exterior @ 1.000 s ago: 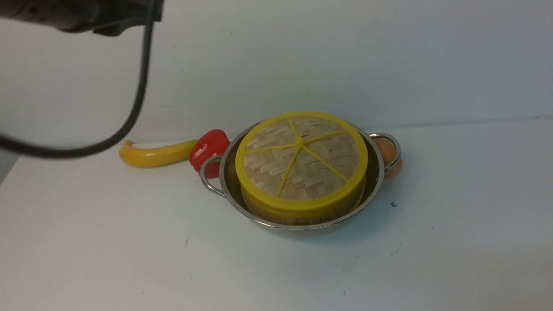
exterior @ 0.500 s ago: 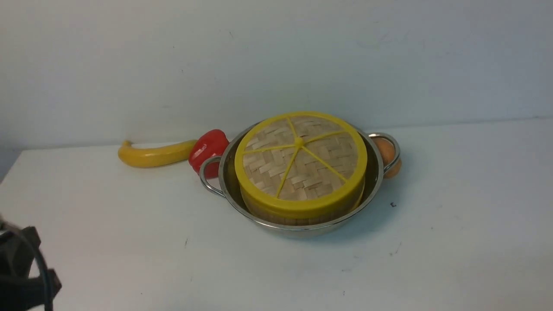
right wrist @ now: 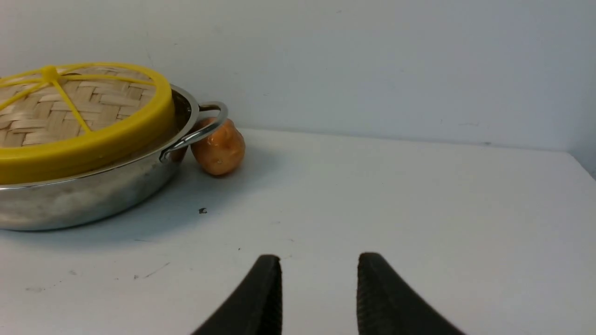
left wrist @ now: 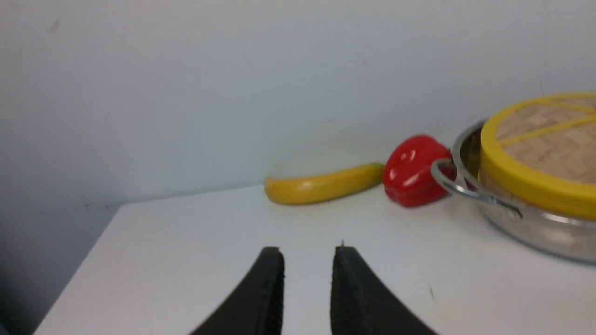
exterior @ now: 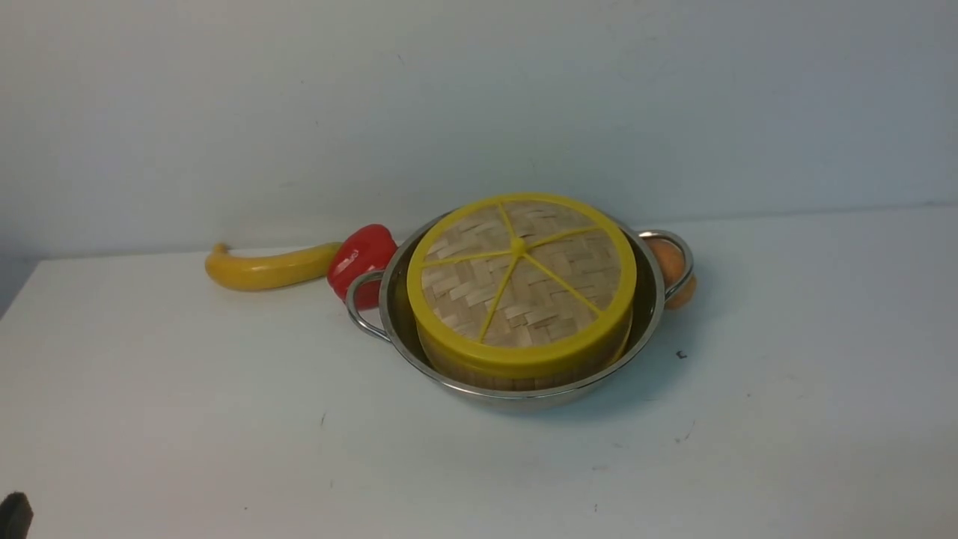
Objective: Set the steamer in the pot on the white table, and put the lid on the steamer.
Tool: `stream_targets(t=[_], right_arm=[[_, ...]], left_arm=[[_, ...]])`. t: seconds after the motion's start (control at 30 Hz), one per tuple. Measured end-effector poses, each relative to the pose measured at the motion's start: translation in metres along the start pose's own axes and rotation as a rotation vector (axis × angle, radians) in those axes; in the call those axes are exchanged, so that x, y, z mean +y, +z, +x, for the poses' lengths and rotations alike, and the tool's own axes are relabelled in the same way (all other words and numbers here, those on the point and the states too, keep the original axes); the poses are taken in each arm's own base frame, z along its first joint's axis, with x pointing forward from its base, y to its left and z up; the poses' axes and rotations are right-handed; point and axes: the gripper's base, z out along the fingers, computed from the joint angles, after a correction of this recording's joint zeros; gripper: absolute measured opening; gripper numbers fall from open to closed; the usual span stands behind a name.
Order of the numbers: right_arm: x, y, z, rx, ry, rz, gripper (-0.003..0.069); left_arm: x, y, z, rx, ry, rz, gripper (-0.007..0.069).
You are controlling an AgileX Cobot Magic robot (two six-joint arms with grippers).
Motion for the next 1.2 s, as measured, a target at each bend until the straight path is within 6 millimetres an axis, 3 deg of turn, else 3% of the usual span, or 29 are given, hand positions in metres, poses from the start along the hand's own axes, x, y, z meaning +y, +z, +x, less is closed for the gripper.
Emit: stream_targets(t=[0.2,0.47,1.2], right_arm=[[0.000,0.000,0.000,0.000,0.000,0.000,0.0249],[0.000,0.000,0.000,-0.001,0.000,0.000,0.0249],[0.000,0.000,0.000,-0.001,0.000,0.000,0.0249]], left_arm=[[-0.001,0.001,0.010,0.079,0.021,0.011,0.0155],[-0.001,0.007,0.049,0.194,-0.077,-0.034,0.0157],[0.001,0.007,0.048,0.177,-0.067,-0.050,0.0157]])
